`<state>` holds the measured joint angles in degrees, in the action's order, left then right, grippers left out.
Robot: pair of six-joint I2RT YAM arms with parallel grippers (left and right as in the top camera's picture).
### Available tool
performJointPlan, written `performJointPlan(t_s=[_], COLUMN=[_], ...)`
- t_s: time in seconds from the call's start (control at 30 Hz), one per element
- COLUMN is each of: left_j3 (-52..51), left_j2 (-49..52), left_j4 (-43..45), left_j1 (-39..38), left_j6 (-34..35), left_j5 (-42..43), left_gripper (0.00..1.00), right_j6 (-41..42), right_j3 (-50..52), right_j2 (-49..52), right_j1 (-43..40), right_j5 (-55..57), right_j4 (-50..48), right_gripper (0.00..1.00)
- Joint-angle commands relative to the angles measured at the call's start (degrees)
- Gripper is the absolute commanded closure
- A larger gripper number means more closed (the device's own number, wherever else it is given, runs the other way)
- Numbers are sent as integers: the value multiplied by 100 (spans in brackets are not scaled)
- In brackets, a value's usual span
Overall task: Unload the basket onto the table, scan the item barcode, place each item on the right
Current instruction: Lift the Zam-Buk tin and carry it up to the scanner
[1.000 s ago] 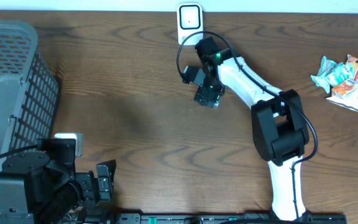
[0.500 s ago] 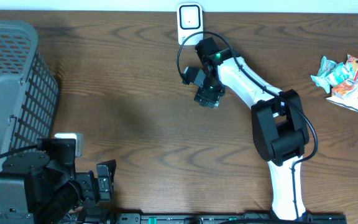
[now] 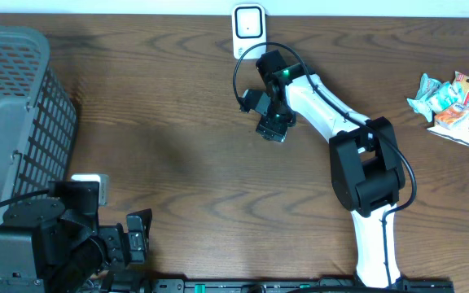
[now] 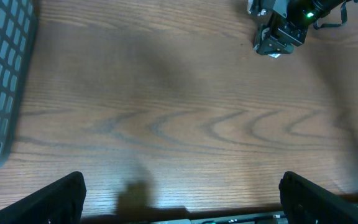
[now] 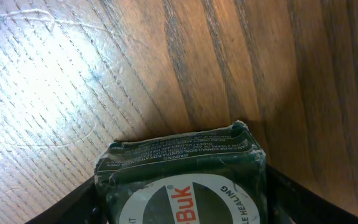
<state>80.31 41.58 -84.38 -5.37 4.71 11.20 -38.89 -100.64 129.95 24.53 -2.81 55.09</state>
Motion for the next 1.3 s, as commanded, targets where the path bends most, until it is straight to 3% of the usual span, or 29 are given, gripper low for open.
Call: performJointPlan(t_s=[0.0,0.3,0.43,0.63,0.73,0.77,1.03,1.17,1.27], left_j3=[15,15,15,15,15,15,15,15,15], left_j2=[11,11,11,11,11,11,11,11,11], left_j4=[-2,-2,-2,-2,-2,-2,-2,-2,-2], left_j1=[-2,-2,-2,-2,-2,-2,-2,-2,-2], left_j6=[31,31,31,31,31,31,31,31,31], left_j5=[-57,-55,-55,-55,-55,-57,-57,-57,-55], left_gripper=[2,2,2,2,2,2,3,3,2], right_j6=[326,1121,1119,1121,1121,1121,1320,1823,2186], right_j3=[31,31,31,31,31,31,31,31,31], right_j2=[92,92,92,92,92,92,92,92,90], right_j1=[-13,44,42,44,42,42,44,44,42], right_j5=[-57,-81,-81,-81,-81,-81,-81,-87,-275], right_j4=[20,42,35,44,39,39,44,39,46], right_gripper=[28,28,3,1,28,32,33,47,48])
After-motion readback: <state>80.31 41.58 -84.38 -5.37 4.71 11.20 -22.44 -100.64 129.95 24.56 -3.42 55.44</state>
